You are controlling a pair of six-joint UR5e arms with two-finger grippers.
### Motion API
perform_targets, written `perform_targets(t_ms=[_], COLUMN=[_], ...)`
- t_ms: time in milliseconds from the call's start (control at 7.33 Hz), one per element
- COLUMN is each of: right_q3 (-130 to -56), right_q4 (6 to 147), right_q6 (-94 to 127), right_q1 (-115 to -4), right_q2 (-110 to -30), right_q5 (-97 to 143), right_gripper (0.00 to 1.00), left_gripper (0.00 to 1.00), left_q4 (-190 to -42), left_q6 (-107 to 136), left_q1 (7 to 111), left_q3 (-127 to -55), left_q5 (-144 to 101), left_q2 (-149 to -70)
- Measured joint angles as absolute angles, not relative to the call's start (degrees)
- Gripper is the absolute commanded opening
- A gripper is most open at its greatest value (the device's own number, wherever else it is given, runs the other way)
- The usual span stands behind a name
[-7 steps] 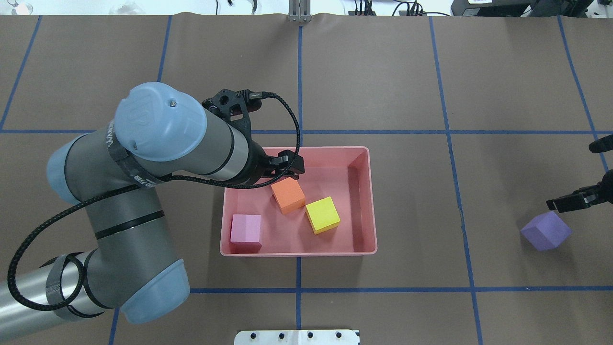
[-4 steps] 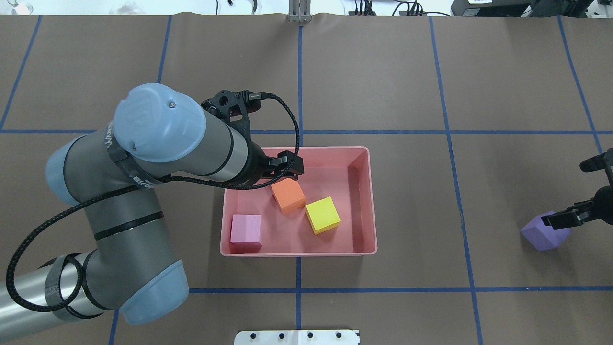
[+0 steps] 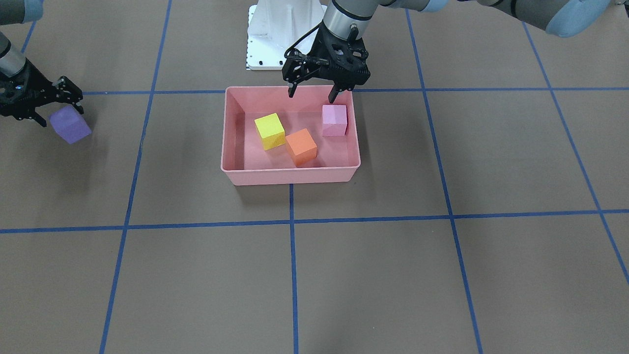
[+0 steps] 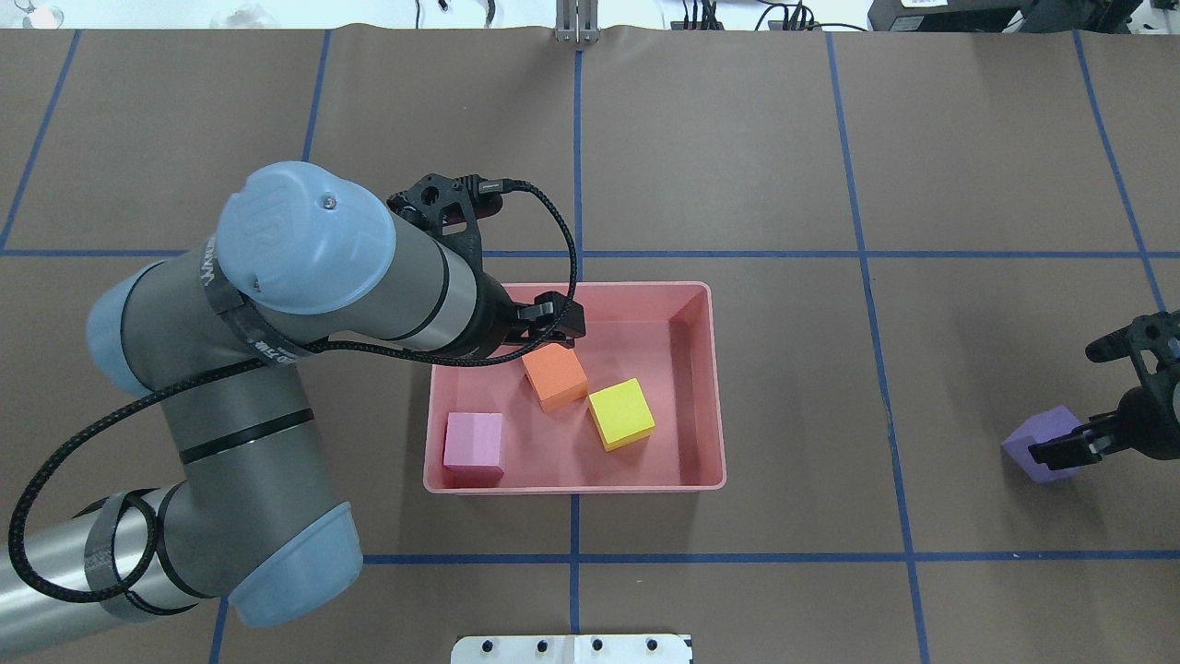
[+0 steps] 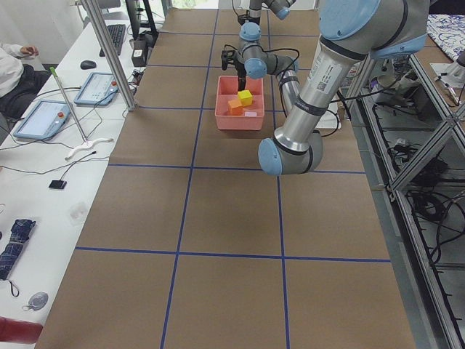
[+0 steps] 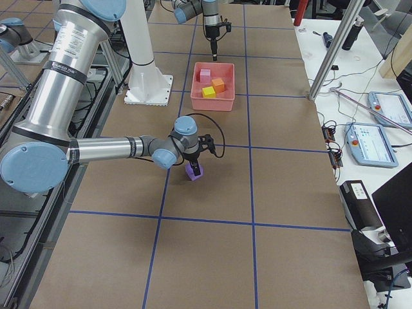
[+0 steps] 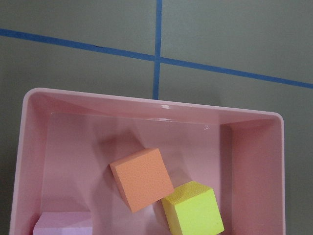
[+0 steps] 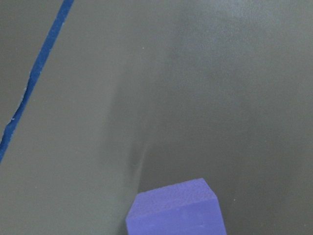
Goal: Place blocks into pink bin with both arms
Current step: 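Grasp the purple cube with the right gripper while the left gripper withdraws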
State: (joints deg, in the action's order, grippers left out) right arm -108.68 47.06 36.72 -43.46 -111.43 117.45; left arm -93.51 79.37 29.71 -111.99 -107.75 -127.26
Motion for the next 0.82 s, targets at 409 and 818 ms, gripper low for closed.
perform_targets(t_ms=[409, 818], right_q3=[-107.0, -106.5], right_q4=[47.2, 47.6], right_q6=[36.7, 37.9], right_q1=[-41.8, -41.5], right_q2=[-111.1, -109.8], right_q5=[116.7, 117.4], right_gripper=[0.36, 0.22], left_gripper=[1.00, 1.00], left_q4=[-93.6, -93.2], left_q6=[79.4, 76.7], left_q1=[29.7, 30.1], left_q3=[-112.1, -113.3], left_q5=[-107.7, -107.7], left_q2=[-127.3, -125.3])
